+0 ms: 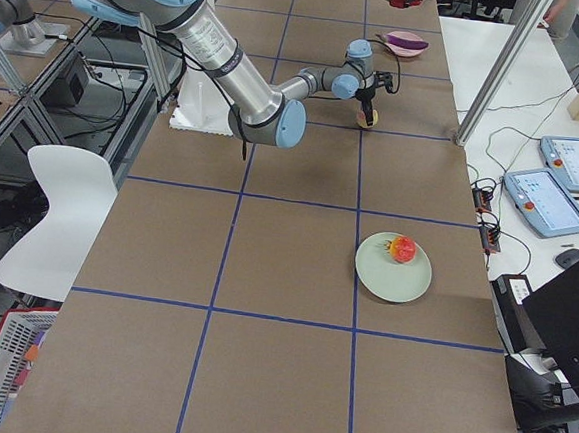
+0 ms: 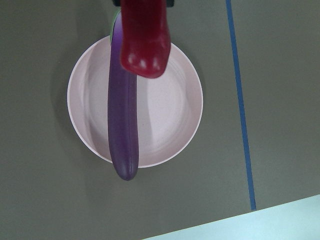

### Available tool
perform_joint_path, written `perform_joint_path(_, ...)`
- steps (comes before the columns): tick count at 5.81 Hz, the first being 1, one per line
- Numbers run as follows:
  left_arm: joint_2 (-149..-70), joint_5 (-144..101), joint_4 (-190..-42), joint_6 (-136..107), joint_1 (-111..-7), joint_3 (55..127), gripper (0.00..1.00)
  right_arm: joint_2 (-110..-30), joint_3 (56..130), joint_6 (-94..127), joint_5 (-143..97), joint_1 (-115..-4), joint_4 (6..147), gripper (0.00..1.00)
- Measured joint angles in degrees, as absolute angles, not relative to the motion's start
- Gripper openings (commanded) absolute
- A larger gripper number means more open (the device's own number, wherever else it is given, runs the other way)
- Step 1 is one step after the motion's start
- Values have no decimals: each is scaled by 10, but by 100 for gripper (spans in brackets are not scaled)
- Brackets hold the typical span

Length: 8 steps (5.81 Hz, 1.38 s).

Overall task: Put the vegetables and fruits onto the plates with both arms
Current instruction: 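Grasp the pink-yellow peach with the right gripper and lift it, then lower chili onto pink plate while right gripper carries peach to green plate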

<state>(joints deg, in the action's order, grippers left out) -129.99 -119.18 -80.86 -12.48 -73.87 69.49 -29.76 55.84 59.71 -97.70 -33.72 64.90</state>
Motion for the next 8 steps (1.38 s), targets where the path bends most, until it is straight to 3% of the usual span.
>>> perform_joint_path(3,-1300,-1177,-819,-115,-746,678,0,-294,589,614,-978,-343,648,0)
perform_joint_path(6,-1305,-1108,-956,-115,-718,559,0,-287,625,638,-997,-367,654,0)
perform_joint_path(8,-1305,-1045,-992,-120,-671,538,0,-287,641,639,-1025,-387,664,0)
